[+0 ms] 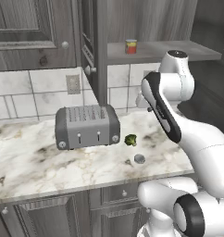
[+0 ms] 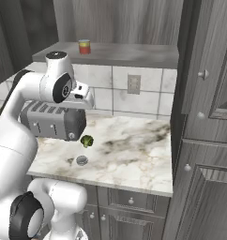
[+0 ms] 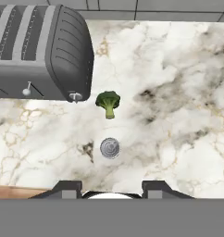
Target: Restock the canned food cabinet by taking the new fresh canned food from the counter and placing it in the cabinet. Then, take the old canned food from the cabinet and place it on the counter.
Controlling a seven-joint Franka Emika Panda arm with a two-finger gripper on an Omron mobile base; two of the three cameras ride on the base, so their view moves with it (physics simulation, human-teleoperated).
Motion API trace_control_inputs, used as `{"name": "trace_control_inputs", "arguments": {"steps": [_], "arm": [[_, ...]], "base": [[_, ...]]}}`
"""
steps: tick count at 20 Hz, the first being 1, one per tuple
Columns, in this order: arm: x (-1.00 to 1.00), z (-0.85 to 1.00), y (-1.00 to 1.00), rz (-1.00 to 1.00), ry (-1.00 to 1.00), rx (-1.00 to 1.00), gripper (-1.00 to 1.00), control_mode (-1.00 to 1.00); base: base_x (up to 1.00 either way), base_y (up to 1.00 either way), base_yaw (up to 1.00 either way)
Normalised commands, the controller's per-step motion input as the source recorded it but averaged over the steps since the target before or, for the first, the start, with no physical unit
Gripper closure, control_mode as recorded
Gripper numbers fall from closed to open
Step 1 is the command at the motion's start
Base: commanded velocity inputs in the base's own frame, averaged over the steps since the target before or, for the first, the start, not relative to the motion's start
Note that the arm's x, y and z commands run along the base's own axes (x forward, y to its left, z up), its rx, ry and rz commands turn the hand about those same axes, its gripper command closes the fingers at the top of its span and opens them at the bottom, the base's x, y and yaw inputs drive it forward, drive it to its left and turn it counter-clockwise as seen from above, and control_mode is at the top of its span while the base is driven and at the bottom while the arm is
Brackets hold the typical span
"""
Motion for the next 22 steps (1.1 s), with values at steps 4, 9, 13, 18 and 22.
{"name": "trace_control_inputs", "arguments": {"steps": [4, 9, 13, 18, 22], "arm": [[-0.11, -0.09, 0.03, 0.0, 0.01, 0.0, -1.0, -1.0], [-0.11, -0.77, 0.04, 0.0, 0.01, 0.0, -1.0, -1.0], [-0.05, -0.99, 0.0, 0.0, 0.06, 0.02, -1.0, -1.0], [-0.05, -1.0, 0.0, 0.0, 0.08, 0.04, -1.0, -1.0], [0.0, -0.94, 0.03, 0.0, 0.08, 0.01, -1.0, -1.0]], "base": [[0.0, 0.0, 0.0], [0.0, 0.0, 0.0], [0.0, 0.0, 0.0], [0.0, 0.0, 0.0], [0.0, 0.0, 0.0]]}}
